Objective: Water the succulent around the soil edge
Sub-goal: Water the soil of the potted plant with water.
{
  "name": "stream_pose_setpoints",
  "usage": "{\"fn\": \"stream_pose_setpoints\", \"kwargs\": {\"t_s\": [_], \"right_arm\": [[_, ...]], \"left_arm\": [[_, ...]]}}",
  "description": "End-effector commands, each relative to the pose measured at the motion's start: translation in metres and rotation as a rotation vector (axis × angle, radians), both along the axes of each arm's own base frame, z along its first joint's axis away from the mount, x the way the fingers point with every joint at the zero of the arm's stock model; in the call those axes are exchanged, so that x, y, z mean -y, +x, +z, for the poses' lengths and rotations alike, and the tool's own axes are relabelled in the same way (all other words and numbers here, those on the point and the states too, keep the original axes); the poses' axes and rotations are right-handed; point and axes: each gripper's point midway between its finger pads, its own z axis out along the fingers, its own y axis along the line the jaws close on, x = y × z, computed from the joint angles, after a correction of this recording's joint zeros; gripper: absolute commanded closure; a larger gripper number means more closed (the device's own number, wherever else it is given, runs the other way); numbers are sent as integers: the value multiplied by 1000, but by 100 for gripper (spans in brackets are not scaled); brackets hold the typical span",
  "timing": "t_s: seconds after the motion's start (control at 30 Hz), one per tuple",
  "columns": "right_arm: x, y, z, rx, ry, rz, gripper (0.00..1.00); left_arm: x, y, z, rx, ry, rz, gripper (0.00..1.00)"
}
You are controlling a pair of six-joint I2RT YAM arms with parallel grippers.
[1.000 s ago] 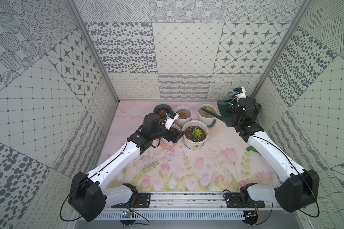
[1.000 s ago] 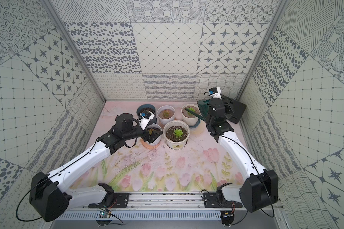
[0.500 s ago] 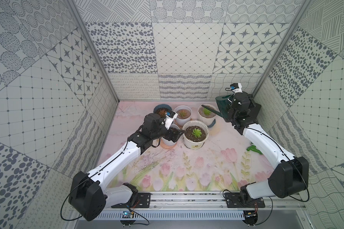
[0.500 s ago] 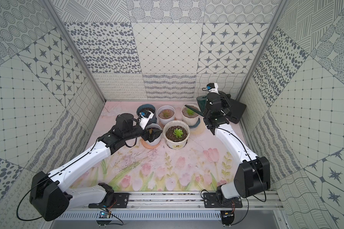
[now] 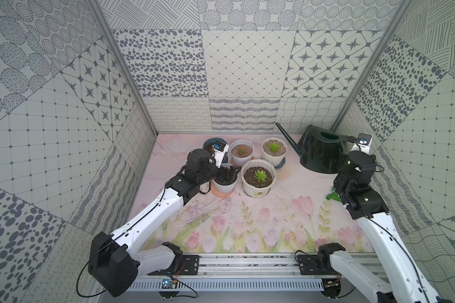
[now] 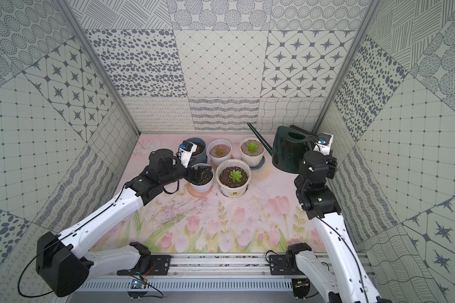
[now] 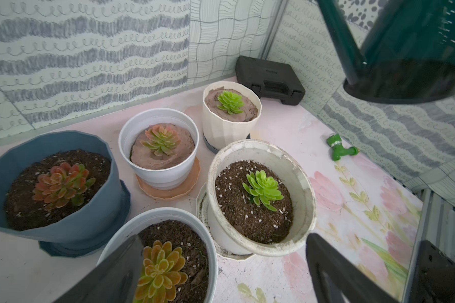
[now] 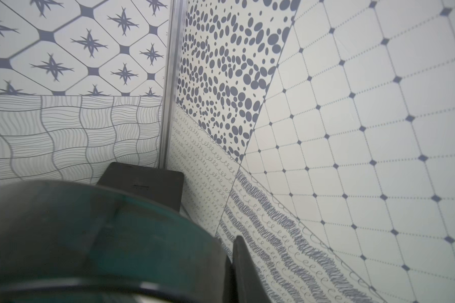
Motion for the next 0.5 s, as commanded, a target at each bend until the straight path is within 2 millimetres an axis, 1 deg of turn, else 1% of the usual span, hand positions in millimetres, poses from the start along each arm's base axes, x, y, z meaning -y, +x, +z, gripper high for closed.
{"fn": "stream_pose_setpoints", "kwargs": {"t_s": [0.0,0.13,0.27,0.37,0.47], "right_arm": [[-17,-10,5,175,210,139,100],[-29,-22,12,194,252,229,100],[-36,-27,20,217,274,284,100],[-43,-25,20,219,292,319,100],[-48,-23,16,213,304,343,100]], "left_arm": [[-37,7,28,-43,-98,270,0],[-49,-10,43,-43,-202,320,1],[-45,-24,48,-12,-241,312,1],[-26,-35,47,13,-226,278,0],[-1,-43,46,30,-227,242,0]]}}
